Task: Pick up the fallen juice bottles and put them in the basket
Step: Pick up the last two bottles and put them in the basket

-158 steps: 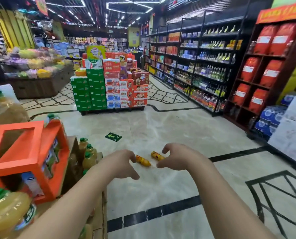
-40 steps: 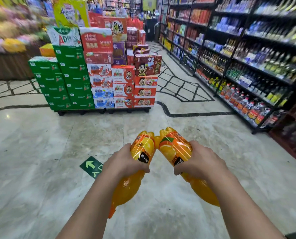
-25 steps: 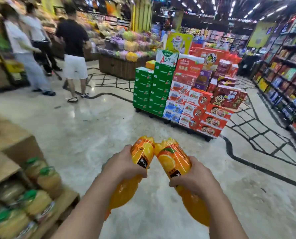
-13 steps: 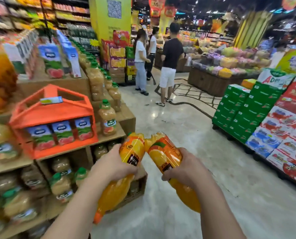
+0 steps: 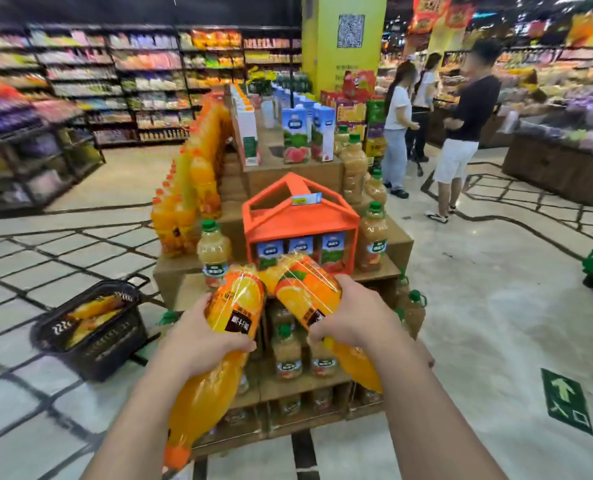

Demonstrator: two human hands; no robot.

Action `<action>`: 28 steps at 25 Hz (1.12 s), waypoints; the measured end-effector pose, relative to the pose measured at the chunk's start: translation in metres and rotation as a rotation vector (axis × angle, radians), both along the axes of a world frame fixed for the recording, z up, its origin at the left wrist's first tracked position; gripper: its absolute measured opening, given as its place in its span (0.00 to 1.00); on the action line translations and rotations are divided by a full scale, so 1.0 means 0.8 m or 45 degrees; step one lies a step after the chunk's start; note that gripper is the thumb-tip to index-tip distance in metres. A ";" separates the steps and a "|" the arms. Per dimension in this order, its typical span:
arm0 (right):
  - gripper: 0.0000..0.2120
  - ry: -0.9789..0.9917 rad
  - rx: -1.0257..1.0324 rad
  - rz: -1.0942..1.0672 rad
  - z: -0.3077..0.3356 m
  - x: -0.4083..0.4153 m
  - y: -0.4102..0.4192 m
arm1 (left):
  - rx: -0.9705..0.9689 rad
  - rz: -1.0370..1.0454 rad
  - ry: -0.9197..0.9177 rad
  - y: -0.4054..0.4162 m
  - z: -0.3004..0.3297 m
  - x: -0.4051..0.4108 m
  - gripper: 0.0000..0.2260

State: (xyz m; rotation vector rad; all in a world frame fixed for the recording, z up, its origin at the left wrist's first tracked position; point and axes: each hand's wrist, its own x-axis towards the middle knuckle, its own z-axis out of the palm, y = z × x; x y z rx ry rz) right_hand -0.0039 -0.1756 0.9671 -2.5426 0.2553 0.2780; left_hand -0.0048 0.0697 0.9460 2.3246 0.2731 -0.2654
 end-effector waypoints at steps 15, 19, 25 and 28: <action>0.52 -0.024 0.083 0.542 0.017 0.154 0.541 | 0.061 0.565 -0.080 0.514 0.030 0.012 0.59; 0.57 0.016 0.054 0.674 -0.004 0.238 0.662 | 0.055 0.724 -0.044 0.618 0.010 0.062 0.59; 0.52 0.036 0.085 0.826 -0.021 0.388 0.828 | 0.102 0.853 0.009 0.763 -0.007 0.187 0.58; 0.51 0.032 0.064 0.861 -0.023 0.459 0.903 | 0.105 0.903 0.008 0.832 -0.011 0.250 0.56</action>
